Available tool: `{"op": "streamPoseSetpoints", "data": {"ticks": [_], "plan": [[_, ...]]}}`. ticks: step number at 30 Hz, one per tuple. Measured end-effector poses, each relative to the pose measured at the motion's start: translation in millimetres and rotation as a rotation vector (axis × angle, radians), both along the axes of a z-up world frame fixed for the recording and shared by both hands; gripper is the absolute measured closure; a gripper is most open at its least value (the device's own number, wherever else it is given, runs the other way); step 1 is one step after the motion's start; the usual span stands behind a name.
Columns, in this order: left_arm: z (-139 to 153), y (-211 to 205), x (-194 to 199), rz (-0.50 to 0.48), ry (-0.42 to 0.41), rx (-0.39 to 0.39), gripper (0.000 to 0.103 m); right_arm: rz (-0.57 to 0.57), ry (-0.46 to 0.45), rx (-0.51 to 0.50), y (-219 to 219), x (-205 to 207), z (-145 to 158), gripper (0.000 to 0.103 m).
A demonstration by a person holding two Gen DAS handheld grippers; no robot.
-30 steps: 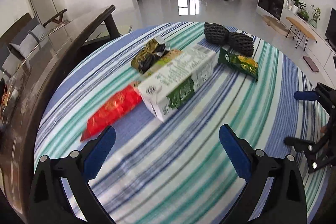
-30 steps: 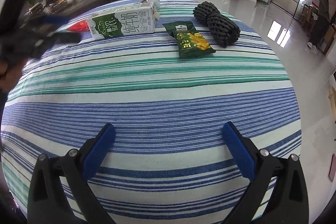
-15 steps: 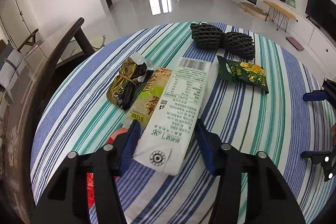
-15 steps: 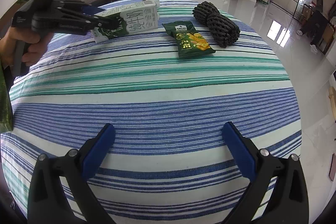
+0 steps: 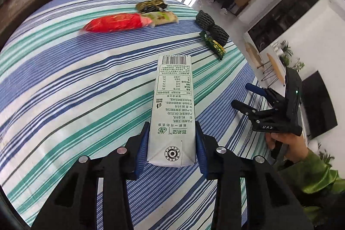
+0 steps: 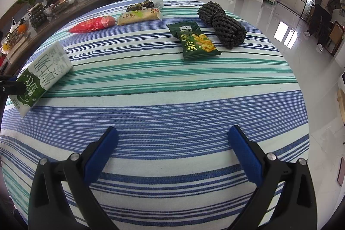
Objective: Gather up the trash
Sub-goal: 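Grasp the white-green milk carton with the left tool and lift it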
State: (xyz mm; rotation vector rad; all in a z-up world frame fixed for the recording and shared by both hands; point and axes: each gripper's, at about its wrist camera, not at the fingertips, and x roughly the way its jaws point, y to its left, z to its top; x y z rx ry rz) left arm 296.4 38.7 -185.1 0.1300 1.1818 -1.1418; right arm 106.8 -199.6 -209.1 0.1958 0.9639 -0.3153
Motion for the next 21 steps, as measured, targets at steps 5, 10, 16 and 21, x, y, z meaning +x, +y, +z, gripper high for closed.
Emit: {"op": "streamPoseSetpoints", "data": {"ticks": [5, 10, 16, 21], "plan": [[1.0, 27.9, 28.4, 0.12, -0.01, -0.001, 0.054, 0.0, 0.0, 0.0, 0.0, 0.2, 0.1, 0.005], [13.5, 21.5, 26.5, 0.112, -0.125, 0.007, 0.015, 0.0, 0.0, 0.0, -0.1, 0.1, 0.1, 0.005], [3.2, -12.6, -5.5, 0.035, -0.276, 0.046, 0.005, 0.0, 0.0, 0.0, 0.0, -0.1, 0.1, 0.005], [-20.2, -34.5, -4.8, 0.107, -0.398, 0.182, 0.005, 0.0, 0.0, 0.0, 0.1, -0.3, -0.1, 0.005]]}}
